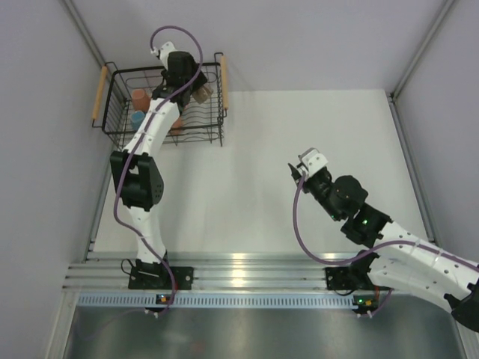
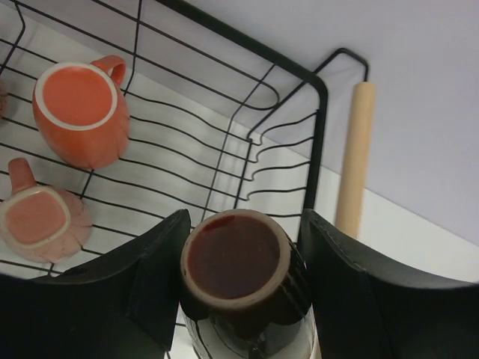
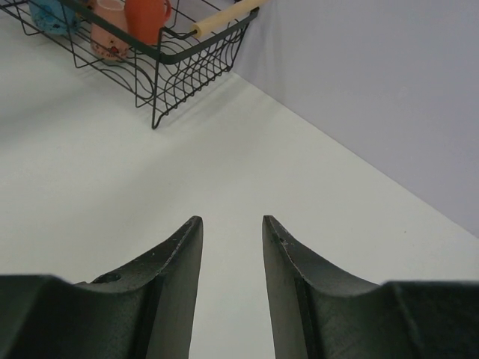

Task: Load the cups into the dish rack

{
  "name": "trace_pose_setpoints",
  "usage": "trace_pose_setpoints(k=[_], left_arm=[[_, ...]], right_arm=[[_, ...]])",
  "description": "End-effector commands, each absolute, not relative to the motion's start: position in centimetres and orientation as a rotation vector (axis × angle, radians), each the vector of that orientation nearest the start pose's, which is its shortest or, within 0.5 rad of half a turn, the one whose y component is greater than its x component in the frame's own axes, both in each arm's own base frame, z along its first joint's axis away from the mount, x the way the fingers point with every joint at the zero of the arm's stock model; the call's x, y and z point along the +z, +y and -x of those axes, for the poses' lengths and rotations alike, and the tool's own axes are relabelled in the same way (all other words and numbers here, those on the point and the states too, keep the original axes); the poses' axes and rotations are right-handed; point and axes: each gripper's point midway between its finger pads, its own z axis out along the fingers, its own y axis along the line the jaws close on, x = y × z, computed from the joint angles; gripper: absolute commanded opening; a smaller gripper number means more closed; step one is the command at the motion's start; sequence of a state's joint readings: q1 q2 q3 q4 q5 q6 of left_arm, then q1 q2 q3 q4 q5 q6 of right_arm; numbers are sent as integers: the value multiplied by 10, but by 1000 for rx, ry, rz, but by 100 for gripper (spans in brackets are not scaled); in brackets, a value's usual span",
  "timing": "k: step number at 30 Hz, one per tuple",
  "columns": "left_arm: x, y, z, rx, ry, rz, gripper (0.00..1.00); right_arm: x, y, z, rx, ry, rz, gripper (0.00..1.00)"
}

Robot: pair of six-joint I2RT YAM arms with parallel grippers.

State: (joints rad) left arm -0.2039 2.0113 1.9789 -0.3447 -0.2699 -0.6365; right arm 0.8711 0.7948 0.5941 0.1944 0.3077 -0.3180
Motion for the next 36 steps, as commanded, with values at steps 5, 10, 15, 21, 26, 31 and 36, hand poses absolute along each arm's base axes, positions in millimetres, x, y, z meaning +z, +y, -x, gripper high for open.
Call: trace_pose_setpoints(k=[5,10,15,21,26,31,36], left_arm=[[301,-87,-645,-157,1638,447,0],[298,-99,-670,-167,1555,314,0],[288,-110,-679,-169,1523,196,0],[264,-124,-685,-233,1499,95,0],[244,-127,-689,-264,1518,43,0],[224,-124,-689,-249,1530,25,0],[207,-124,-690,-252,1553,11,0]], right_arm=[[272,199,-267,174,1427,615,38],[267,196,-277,197,1450,606,38],[262,189,-288,242,1472,576,38],[260,180,-297,236,1488,560,38],[258,180,-299,236,1497,560,38],[256,179,-301,238,1504,559,38],[254,178,-303,240,1511,559,38]])
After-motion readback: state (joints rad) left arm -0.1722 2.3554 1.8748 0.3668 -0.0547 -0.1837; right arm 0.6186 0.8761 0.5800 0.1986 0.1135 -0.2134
